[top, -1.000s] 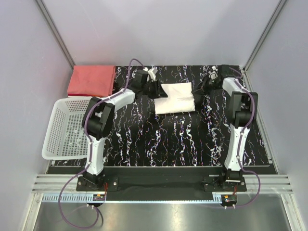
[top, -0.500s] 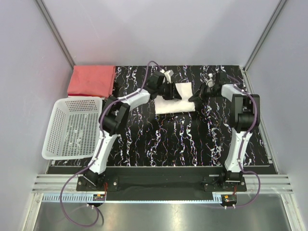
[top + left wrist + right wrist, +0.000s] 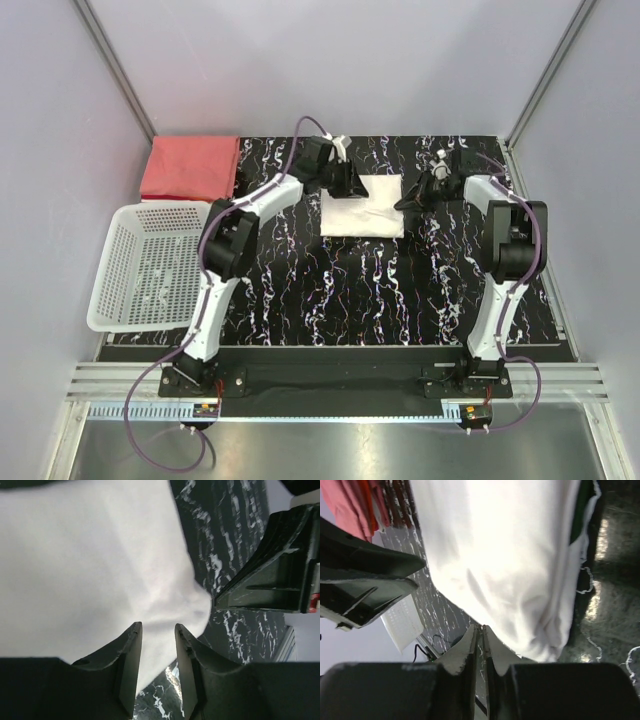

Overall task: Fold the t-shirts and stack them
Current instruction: Fold the tshirt

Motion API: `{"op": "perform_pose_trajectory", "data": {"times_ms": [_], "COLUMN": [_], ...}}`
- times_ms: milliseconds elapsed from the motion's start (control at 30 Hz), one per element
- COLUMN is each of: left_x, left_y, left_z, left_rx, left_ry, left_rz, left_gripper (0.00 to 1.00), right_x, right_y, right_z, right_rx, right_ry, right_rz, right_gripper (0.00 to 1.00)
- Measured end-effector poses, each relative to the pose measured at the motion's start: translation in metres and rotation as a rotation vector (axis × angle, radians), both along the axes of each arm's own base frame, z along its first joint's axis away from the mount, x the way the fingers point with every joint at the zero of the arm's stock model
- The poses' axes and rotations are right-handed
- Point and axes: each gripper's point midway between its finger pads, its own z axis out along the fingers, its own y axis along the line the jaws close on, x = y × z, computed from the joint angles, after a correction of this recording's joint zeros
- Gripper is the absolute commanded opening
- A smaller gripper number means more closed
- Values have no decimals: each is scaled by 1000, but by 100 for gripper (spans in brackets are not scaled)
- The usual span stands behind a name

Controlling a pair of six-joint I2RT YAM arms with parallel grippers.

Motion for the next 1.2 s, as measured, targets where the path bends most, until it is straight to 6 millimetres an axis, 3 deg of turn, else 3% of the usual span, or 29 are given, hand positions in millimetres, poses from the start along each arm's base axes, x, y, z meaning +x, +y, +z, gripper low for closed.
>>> {"op": "perform_pose_trajectory", "data": {"times_ms": [100,200,300,400,500,567,733,833,900,1033,1133,1200], "left_x": [-6,-14,-20,-34,-47,-47,-38,-29,-22,-12,-3,3], "left_y": [10,16,18,28,45,56,82,98,107,117,120,117], "left_z": [35,54,43,3,-32,-38,-22,7,24,32,20,8], "left_rx": [-22,-42,-33,23,94,126,181,177,164,141,129,121], "left_ry": [-50,-88,-83,-10,77,96,59,2,-33,-47,-22,-2], "left_rz": [6,4,0,0,9,24,69,106,120,131,128,119], "left_gripper": [38,37,36,36,36,37,46,51,54,56,57,57], "right_x": [-1,-8,-20,-30,-32,-32,-36,-31,-28,-27,-28,-27], "right_y": [9,19,25,21,19,19,16,11,7,1,-6,-8], "right_z": [15,8,-17,-44,-45,-42,-18,3,7,-14,-42,-45], "right_rx": [4,7,-1,-8,3,1,-19,-47,-65,-111,-128,-107], "right_ry": [-48,-43,21,91,98,91,47,-19,-40,-10,47,59], "right_rz": [21,46,58,48,46,45,31,11,1,-13,-21,-25], "right_gripper": [16,15,15,16,18,20,32,32,30,28,27,27]}}
